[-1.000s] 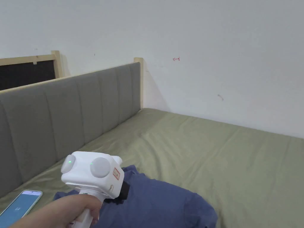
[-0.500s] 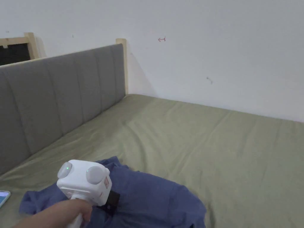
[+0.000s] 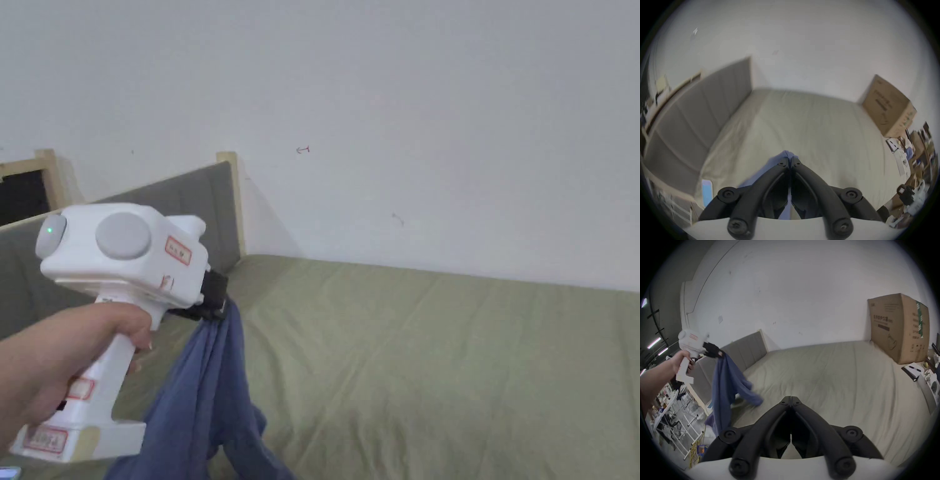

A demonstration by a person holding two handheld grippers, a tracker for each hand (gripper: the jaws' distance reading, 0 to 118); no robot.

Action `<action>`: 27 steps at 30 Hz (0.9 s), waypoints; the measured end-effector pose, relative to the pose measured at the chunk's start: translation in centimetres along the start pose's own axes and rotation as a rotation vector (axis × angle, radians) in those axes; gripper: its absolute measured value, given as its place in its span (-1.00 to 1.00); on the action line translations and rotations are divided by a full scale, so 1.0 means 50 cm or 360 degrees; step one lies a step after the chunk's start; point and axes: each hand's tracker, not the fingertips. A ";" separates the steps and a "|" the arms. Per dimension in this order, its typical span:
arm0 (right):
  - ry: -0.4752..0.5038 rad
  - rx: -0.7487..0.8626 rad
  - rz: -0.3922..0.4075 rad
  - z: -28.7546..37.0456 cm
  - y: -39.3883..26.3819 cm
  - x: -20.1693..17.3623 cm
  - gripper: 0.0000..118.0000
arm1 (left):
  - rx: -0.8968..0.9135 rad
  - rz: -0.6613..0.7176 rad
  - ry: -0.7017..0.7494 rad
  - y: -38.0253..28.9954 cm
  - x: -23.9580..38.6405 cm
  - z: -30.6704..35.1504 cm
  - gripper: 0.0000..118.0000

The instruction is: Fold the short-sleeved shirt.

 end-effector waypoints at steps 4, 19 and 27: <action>-0.0074 0.0095 -0.0053 0.059 0.027 0.040 -1.00 | 0.0316 -0.0141 -0.0303 0.093 0.166 0.147 -1.00; -0.0489 0.0376 -0.0145 0.273 0.055 0.216 -1.00 | -0.0066 -0.0598 -0.0972 -0.080 0.764 -0.060 -1.00; -0.0546 0.0110 -0.0181 0.255 -0.024 0.272 -1.00 | -0.0617 -0.0547 -0.0774 -0.396 0.892 -0.413 -0.54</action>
